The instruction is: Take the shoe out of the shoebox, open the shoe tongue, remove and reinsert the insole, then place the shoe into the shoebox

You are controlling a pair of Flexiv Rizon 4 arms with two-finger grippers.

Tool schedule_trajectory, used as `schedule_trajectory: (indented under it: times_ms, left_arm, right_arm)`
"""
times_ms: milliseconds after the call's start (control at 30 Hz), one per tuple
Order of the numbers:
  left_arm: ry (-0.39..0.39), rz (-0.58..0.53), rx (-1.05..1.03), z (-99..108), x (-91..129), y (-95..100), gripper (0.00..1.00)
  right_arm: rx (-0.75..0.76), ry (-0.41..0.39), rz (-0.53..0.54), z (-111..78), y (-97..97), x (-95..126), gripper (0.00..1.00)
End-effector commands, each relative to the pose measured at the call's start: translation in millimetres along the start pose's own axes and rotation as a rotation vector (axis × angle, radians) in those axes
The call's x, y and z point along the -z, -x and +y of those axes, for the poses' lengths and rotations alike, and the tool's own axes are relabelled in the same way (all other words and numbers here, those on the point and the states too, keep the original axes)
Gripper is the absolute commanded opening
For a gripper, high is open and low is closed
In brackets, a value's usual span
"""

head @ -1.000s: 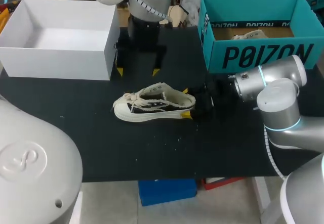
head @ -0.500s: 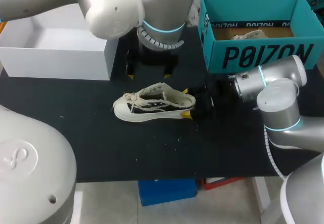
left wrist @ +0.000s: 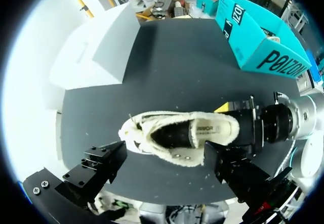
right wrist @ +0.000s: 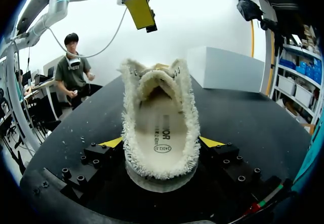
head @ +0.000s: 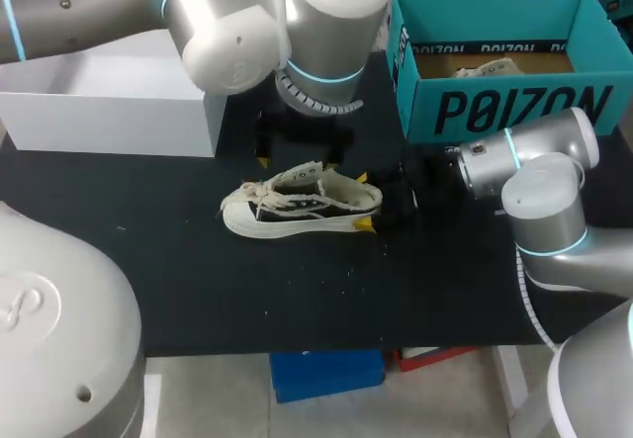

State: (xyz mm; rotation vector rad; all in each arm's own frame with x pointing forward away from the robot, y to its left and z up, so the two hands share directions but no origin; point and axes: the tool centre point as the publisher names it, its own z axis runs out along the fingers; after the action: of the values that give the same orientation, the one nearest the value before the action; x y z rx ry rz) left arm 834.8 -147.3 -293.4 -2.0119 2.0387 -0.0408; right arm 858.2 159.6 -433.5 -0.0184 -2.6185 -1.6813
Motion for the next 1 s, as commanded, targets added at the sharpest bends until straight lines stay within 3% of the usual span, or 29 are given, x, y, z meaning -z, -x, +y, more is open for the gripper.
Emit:
schedule_trajectory:
  times_ms: [33,400,1000]
  left_arm:
    - [0.079,-0.092,-0.024,-9.5,-7.1,-32.1,1.00]
    - [0.175,-0.176,-0.028,4.5,-20.1,-53.9,1.00]
    - [0.207,-0.294,-0.028,20.4,-52.9,-38.2,1.00]
  right_arm:
    - [-0.001,-0.002,-0.001,-1.5,-0.2,-2.5,0.00]
    - [-0.001,-0.002,-0.001,-1.5,-0.2,-2.5,0.00]
    - [-0.001,-0.002,-0.001,-1.5,-0.2,-2.5,0.00]
